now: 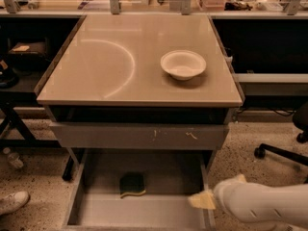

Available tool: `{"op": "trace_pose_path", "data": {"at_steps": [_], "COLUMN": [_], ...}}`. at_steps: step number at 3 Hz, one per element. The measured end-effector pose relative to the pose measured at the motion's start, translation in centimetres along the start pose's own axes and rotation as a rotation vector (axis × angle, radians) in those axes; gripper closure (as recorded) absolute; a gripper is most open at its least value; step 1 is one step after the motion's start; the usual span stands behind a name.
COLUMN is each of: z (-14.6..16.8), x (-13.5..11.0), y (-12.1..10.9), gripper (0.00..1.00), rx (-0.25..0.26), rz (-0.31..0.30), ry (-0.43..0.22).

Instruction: Place sponge into middle drawer

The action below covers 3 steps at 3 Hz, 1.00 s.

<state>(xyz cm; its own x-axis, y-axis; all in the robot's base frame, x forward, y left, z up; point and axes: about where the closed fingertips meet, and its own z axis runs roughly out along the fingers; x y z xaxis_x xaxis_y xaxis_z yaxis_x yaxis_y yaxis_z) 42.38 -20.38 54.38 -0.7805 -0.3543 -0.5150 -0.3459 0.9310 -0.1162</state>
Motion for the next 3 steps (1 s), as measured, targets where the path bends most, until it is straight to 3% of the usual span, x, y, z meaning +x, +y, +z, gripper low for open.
{"op": "trace_pose_path", "data": {"at_steps": [1,2,3], "z": [-3.2,-4.4,-4.1], "x": [8.5,10.2,9.5], "y": [-6.9,-8.9,-8.3], "gripper": [0.00,0.00,0.00], "rx": [0.187,0.240,0.221], "rz": [0.086,0.145,0.129], "ry": [0.086,0.104,0.096]}}
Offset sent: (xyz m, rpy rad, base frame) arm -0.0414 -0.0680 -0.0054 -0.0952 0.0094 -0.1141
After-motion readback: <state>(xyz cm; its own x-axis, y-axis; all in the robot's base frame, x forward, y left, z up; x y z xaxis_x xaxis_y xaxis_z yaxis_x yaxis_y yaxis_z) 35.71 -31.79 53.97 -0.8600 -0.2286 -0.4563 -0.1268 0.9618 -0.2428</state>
